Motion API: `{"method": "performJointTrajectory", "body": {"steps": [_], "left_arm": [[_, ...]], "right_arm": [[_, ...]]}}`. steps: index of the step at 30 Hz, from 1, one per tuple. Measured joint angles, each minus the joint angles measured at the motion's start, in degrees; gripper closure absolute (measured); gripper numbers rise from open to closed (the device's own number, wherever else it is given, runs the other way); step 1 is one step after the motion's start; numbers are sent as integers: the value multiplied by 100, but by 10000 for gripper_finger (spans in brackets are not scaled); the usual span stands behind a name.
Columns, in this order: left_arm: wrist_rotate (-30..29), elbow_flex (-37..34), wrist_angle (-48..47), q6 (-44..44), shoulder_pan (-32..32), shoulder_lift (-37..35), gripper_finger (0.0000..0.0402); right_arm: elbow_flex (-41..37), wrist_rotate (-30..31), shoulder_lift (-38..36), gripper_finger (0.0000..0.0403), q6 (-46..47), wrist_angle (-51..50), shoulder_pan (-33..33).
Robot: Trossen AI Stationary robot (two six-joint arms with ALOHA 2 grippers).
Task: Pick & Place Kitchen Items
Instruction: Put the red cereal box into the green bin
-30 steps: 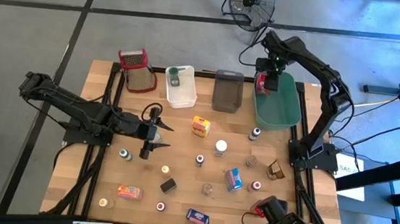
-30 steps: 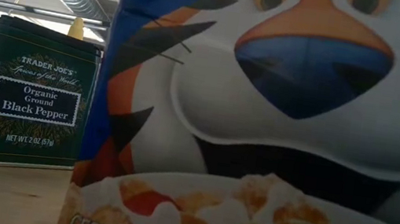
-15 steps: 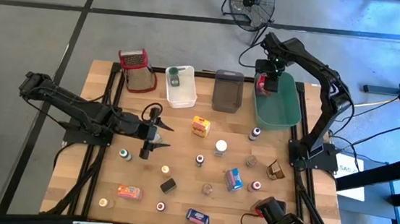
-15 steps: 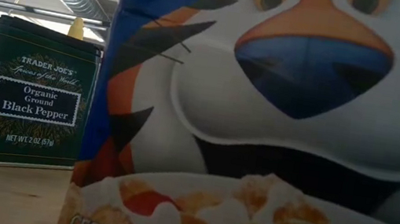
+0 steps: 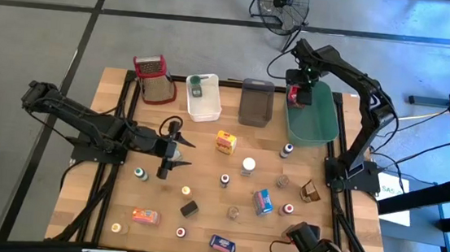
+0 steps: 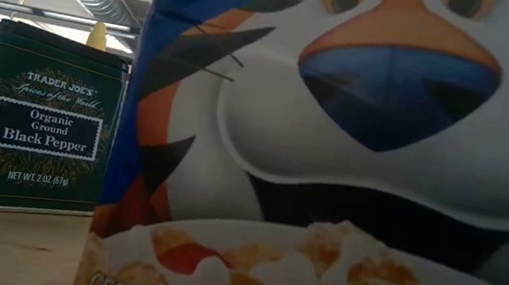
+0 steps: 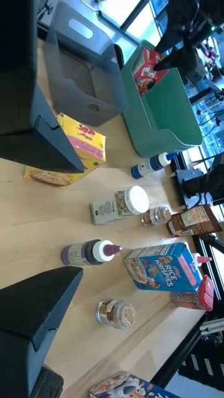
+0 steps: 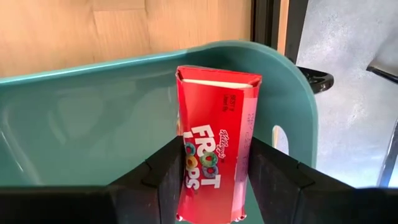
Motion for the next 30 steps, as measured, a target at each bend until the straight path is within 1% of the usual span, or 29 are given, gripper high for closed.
{"method": "performJointTrajectory", "body": {"steps": [8,22,30], "left_arm": [[0,0,0,1,1,0,148],[0,0,0,2,-1,0,148],[0,0,0,4,-1,0,148]], "right_arm": [[0,25,0,235,204,76,-19],[0,-7,0,235,227,44,-24],[0,-18,0,235,408,28,-44]]}}
